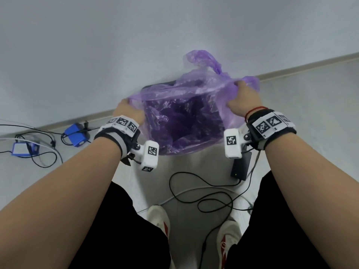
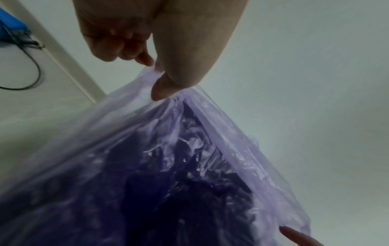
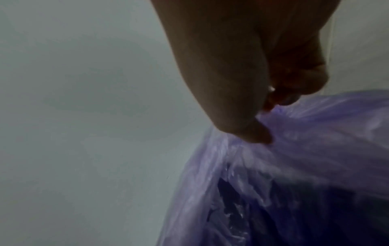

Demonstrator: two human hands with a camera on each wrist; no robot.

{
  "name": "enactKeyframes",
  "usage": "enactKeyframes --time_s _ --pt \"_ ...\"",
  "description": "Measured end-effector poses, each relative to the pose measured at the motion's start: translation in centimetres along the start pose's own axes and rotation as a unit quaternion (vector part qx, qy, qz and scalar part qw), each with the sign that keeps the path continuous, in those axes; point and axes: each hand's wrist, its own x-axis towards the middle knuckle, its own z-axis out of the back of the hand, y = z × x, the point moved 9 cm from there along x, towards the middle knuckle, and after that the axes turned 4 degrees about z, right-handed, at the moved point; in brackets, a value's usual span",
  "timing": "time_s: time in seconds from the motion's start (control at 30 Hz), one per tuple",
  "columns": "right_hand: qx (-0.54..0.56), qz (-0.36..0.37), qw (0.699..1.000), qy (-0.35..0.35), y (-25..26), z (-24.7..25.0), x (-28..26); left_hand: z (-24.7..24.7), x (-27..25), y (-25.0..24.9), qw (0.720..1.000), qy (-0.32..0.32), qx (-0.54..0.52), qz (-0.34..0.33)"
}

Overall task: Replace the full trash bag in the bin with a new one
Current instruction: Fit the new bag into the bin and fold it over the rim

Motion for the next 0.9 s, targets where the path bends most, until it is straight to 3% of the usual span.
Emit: enactKeyframes --time_s 0.07,0.17,0.27,0.43,0.57,0.67,0.73,0.8,0.9 --pt "0.047 0.030 0.998 -0.018 1.6 0.4 0.4 -0.1 0.1 -1.4 0.998 -0.001 -0.049 -0.026" --pt "0.084 0.082 0.993 0.023 4.5 -1.1 0.8 -1.9 0.7 -3.8 0.993 0.027 -0.087 -0.078" --pt "0.086 0.115 0.987 0.072 6.2 -2.7 1.2 -2.9 1.0 -5.5 0.991 0.030 -0.039 -0.121" --pt "0.188 0.056 0.972 0.126 5.6 -3.9 1.6 -2.0 1.2 -6.2 0.985 -0.060 0.056 -0.152" --pt "0.300 -0.075 0.936 0.171 2.6 -6.8 2.3 -2.4 2.2 -4.8 0.991 -0.007 0.024 -0.129" --pt "0.309 -0.126 0.924 0.188 -2.0 -10.4 4.7 -3.3 3.3 -2.6 0.996 0.080 -0.026 -0.029" --pt "0.297 -0.154 0.921 0.198 -2.2 -10.2 3.4 -3.8 3.2 -1.1 0.990 0.123 -0.063 0.027" --pt "0.239 -0.112 0.945 0.194 0.1 -8.0 2.2 -3.4 3.7 -1.0 0.993 0.097 -0.063 0.015" --pt "0.179 0.041 0.975 0.126 4.0 -4.3 3.0 -1.5 4.3 -2.6 0.995 0.010 -0.079 -0.061"
